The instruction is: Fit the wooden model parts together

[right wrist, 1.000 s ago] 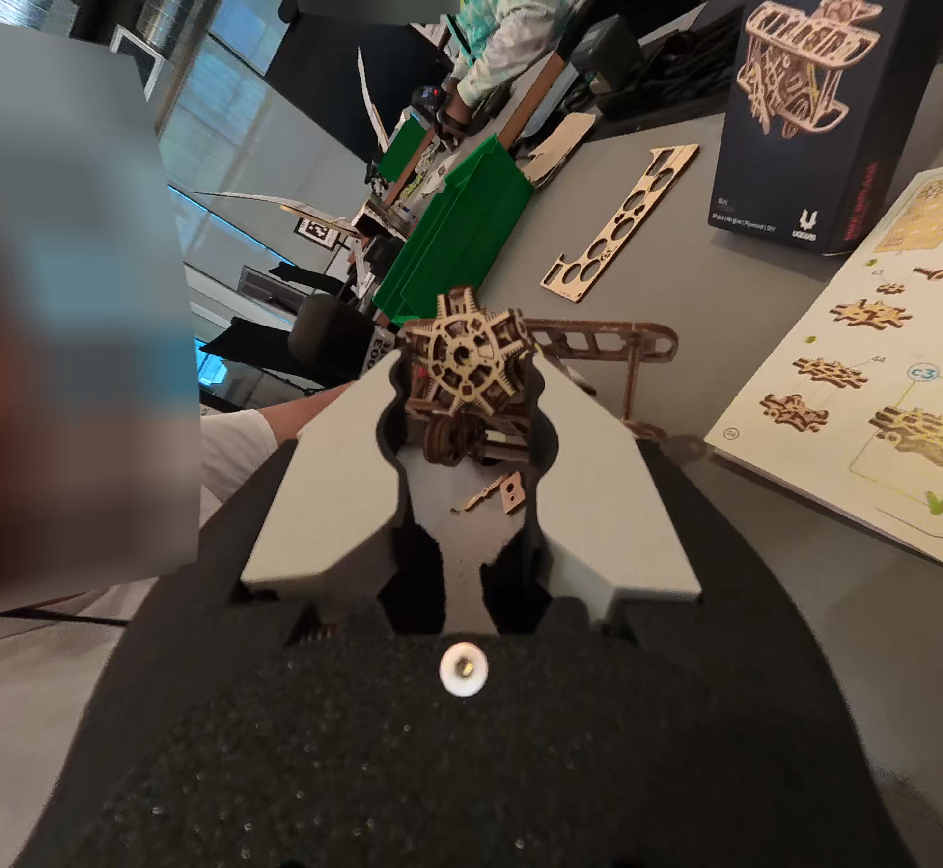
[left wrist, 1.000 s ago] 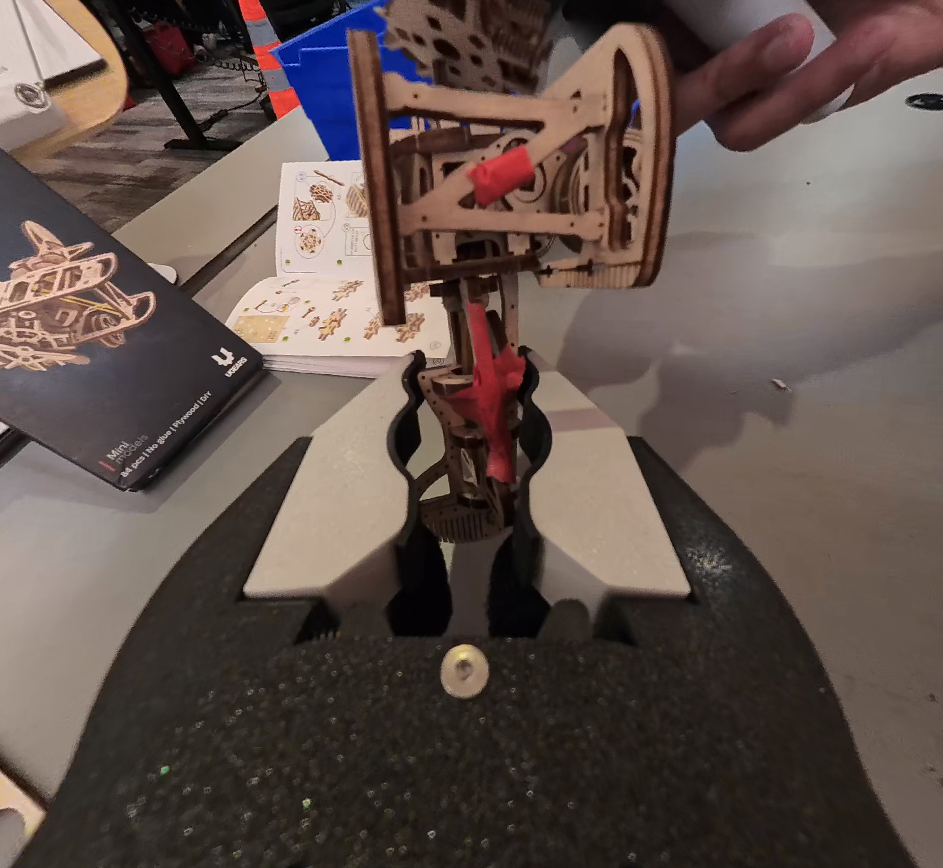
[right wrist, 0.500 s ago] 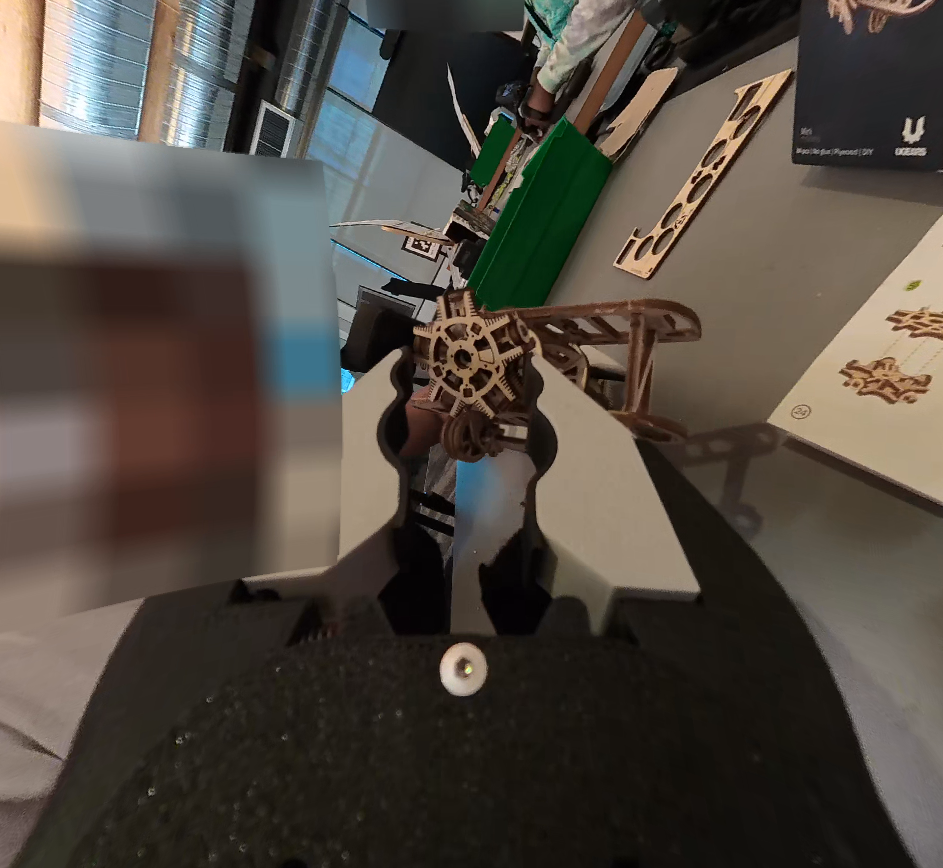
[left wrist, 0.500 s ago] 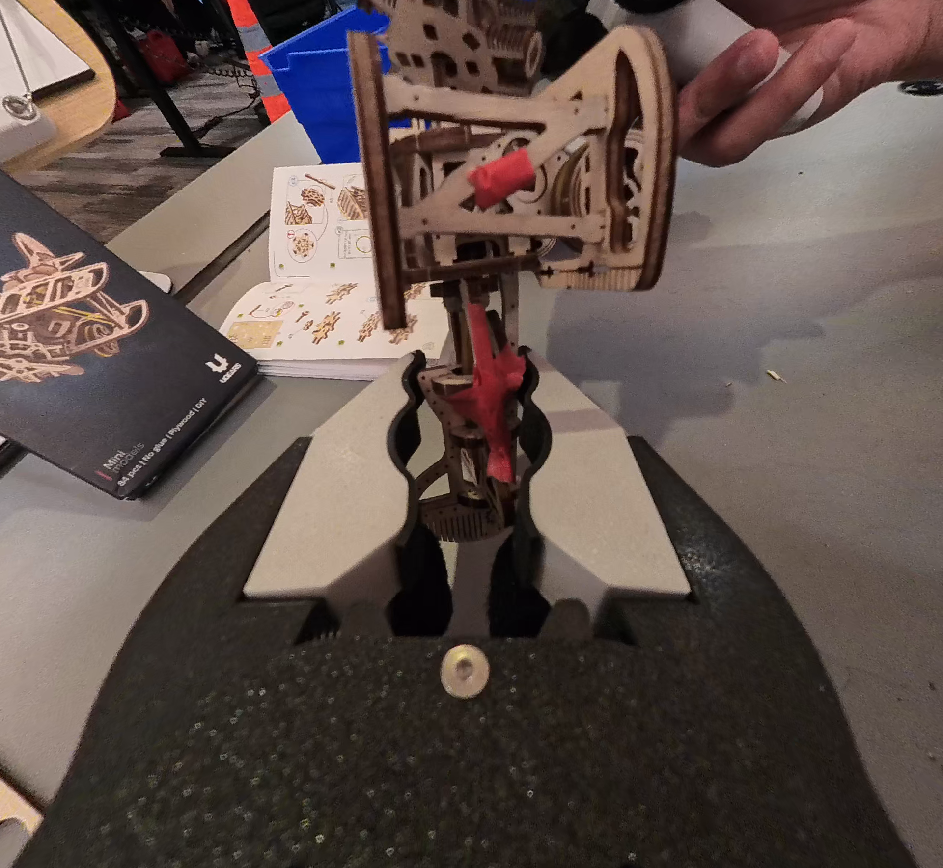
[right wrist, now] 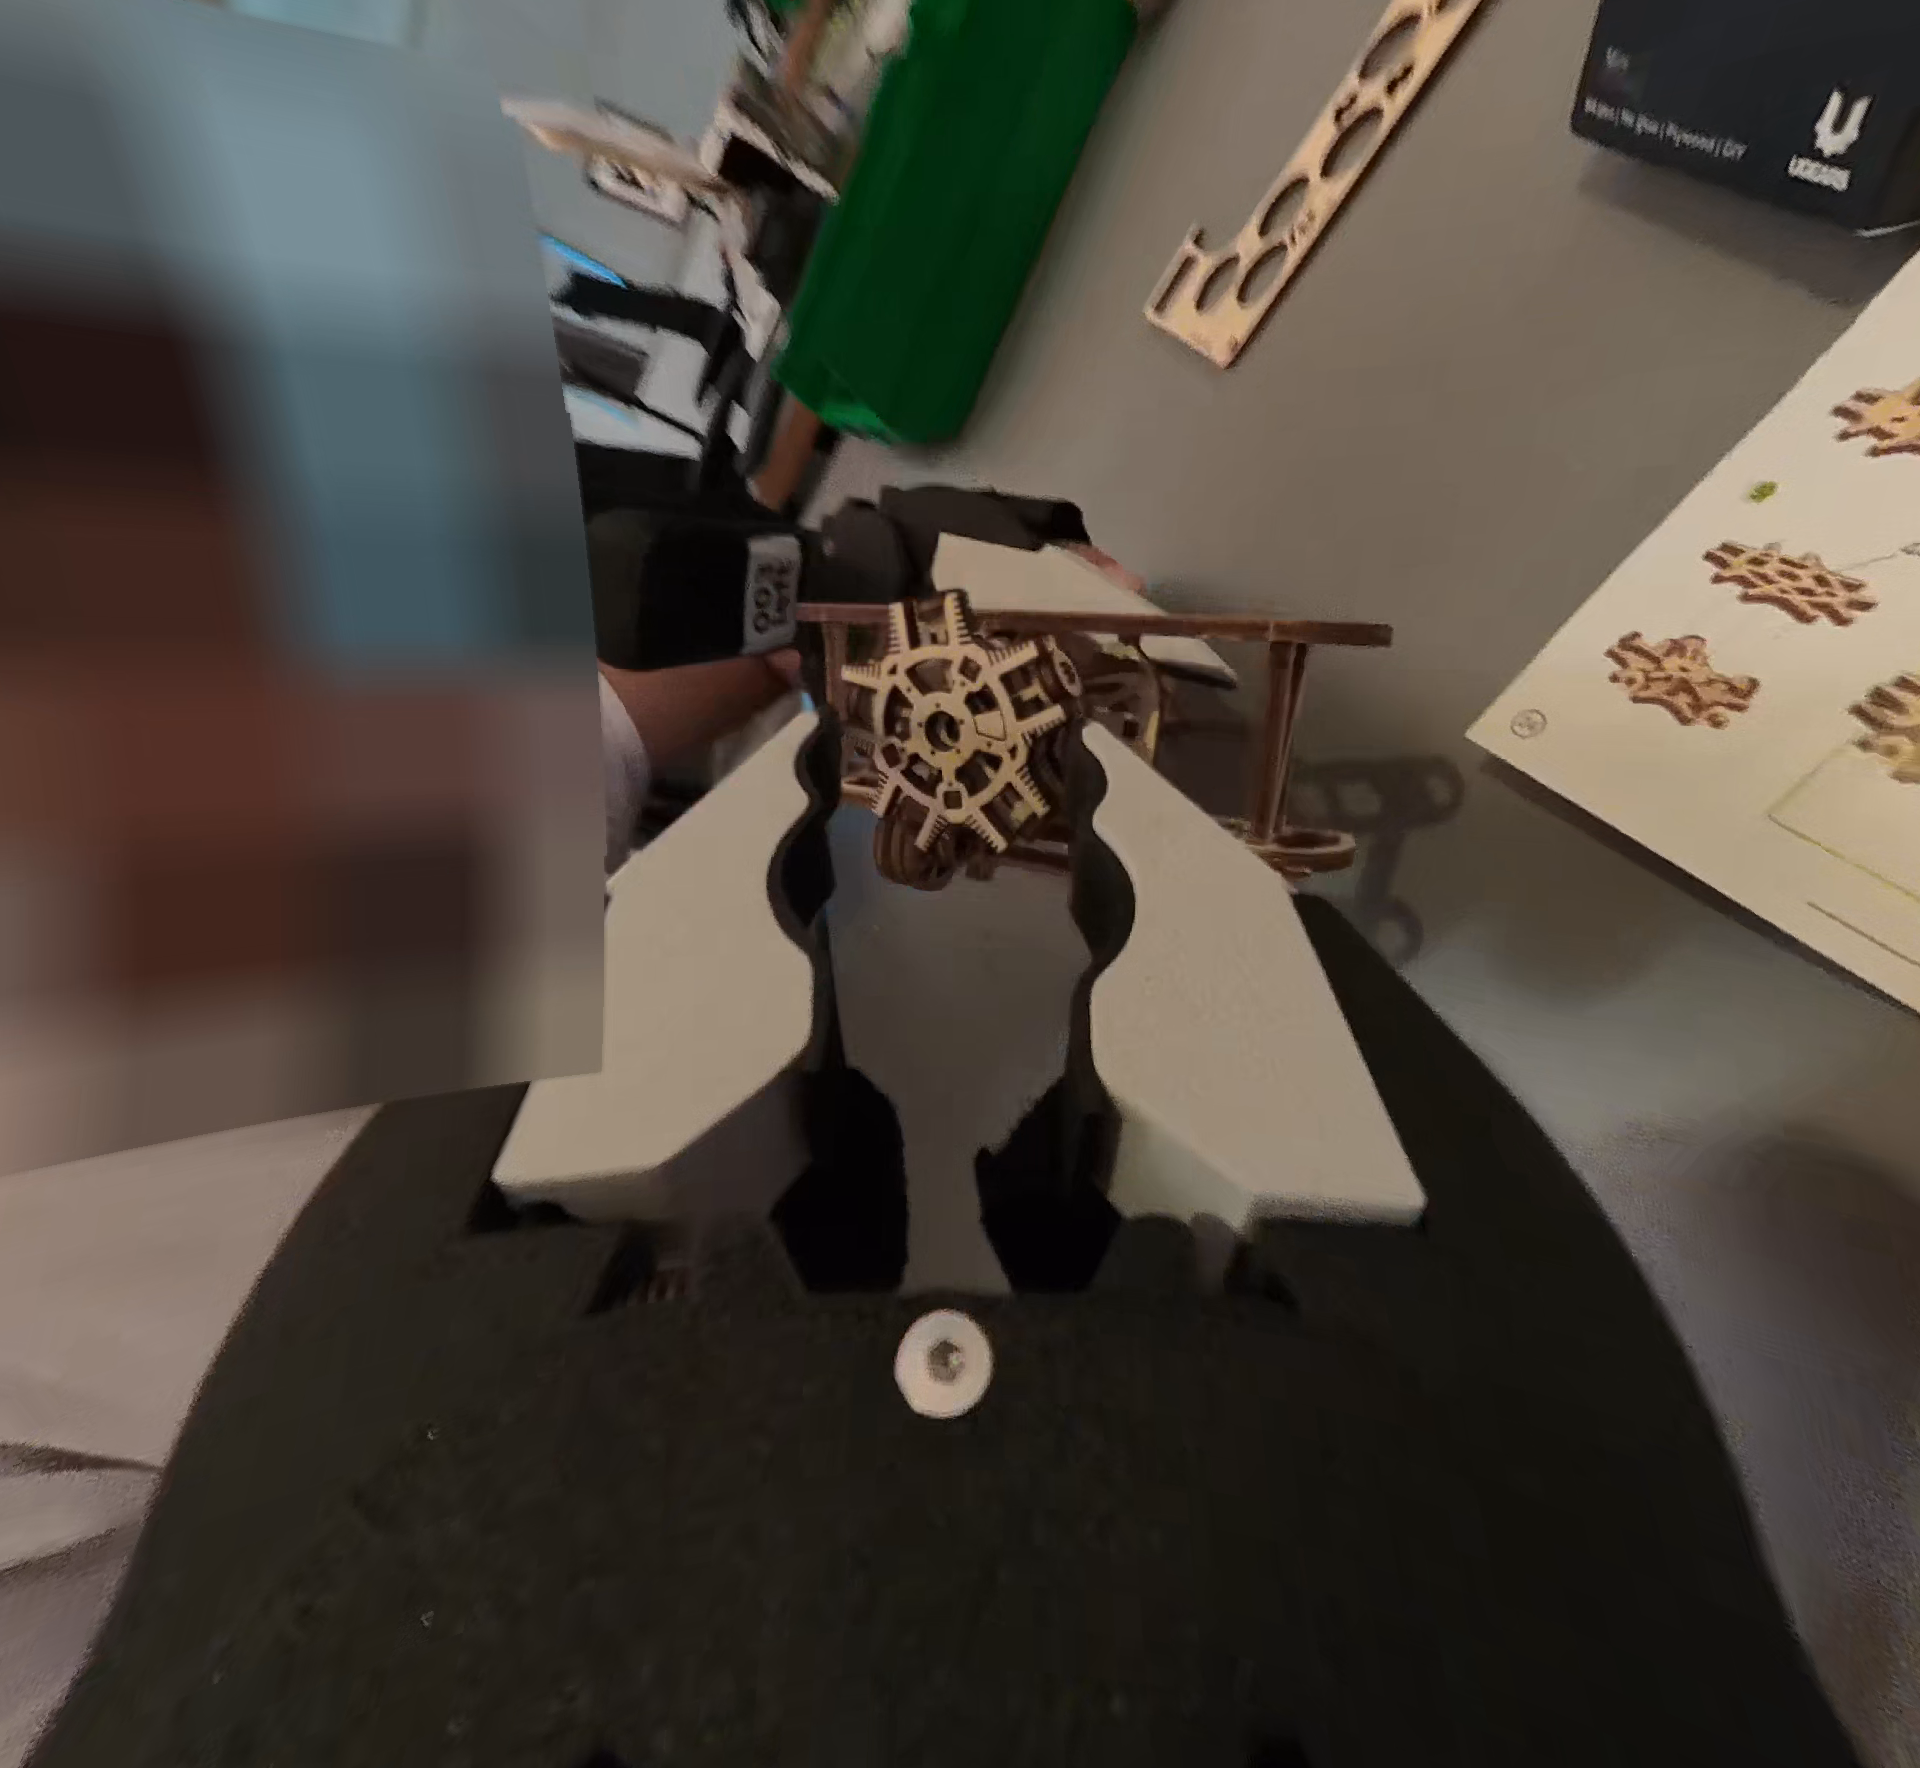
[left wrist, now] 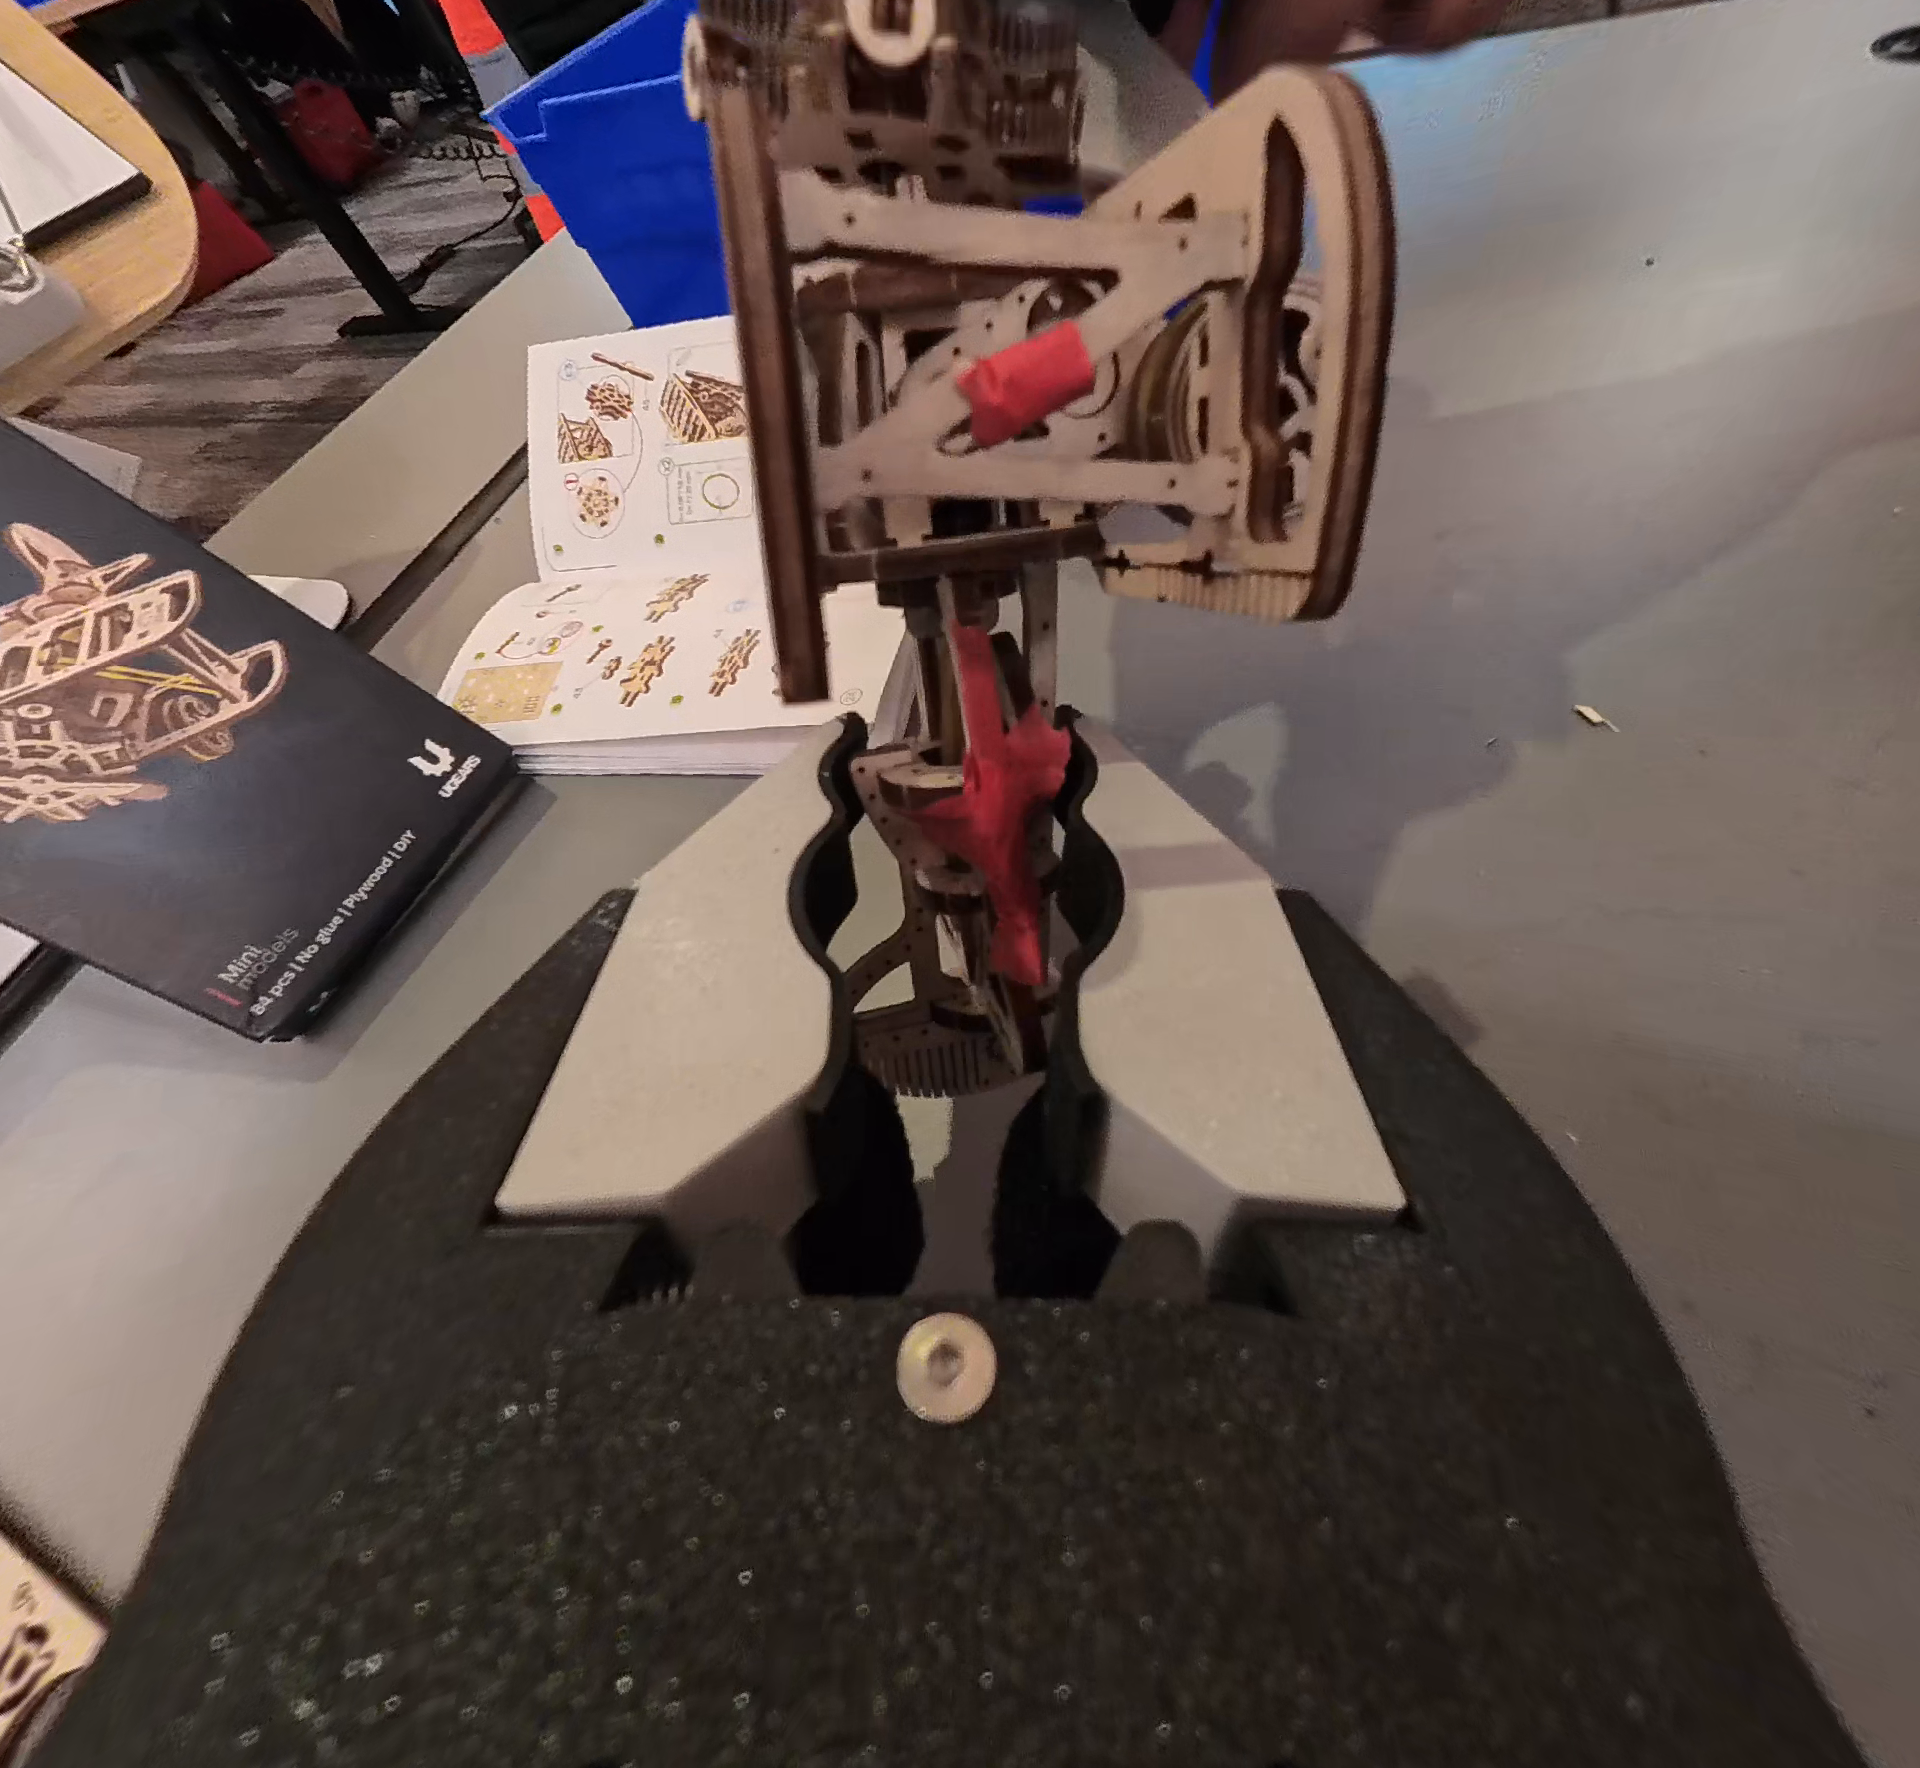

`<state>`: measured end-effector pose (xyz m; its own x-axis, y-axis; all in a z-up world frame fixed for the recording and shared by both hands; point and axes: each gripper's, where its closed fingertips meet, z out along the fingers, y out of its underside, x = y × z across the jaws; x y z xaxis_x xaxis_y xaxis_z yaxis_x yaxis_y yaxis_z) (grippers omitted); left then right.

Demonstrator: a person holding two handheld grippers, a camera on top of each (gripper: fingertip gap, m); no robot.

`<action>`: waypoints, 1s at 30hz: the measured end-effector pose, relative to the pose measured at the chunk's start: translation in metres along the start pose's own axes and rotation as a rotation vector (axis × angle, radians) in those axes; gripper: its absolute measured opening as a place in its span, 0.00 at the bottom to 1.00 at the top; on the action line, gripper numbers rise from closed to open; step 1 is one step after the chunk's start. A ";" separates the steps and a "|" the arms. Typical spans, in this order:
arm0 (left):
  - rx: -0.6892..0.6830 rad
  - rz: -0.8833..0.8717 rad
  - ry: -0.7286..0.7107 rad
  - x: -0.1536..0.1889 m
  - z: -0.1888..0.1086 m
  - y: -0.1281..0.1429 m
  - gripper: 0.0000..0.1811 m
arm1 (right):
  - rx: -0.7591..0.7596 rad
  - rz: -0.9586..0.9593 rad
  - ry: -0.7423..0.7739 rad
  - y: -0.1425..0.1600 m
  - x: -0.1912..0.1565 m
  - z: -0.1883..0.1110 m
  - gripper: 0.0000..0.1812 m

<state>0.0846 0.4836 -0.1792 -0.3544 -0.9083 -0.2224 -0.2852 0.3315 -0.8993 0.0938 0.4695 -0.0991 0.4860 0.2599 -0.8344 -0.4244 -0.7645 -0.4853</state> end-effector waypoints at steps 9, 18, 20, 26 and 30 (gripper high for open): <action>0.073 -0.018 0.018 0.000 -0.006 -0.010 0.18 | -0.297 -0.049 0.142 0.001 -0.013 0.005 0.23; 0.168 -0.030 0.066 0.005 -0.012 -0.023 0.18 | -0.313 -0.111 0.198 -0.002 -0.026 0.008 0.26; 0.171 -0.037 0.073 0.006 -0.013 -0.024 0.18 | -0.295 -0.085 0.178 -0.004 -0.029 0.008 0.30; 0.197 -0.066 0.088 0.005 -0.016 -0.027 0.18 | -0.109 -0.246 0.207 -0.032 -0.039 -0.012 0.26; 0.230 -0.061 0.094 0.006 -0.019 -0.032 0.18 | 0.092 -0.613 0.334 -0.035 -0.048 -0.016 0.17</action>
<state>0.0747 0.4720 -0.1446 -0.4272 -0.8935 -0.1387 -0.1021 0.2001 -0.9744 0.0978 0.4742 -0.0375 0.8604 0.4219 -0.2858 -0.0545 -0.4813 -0.8748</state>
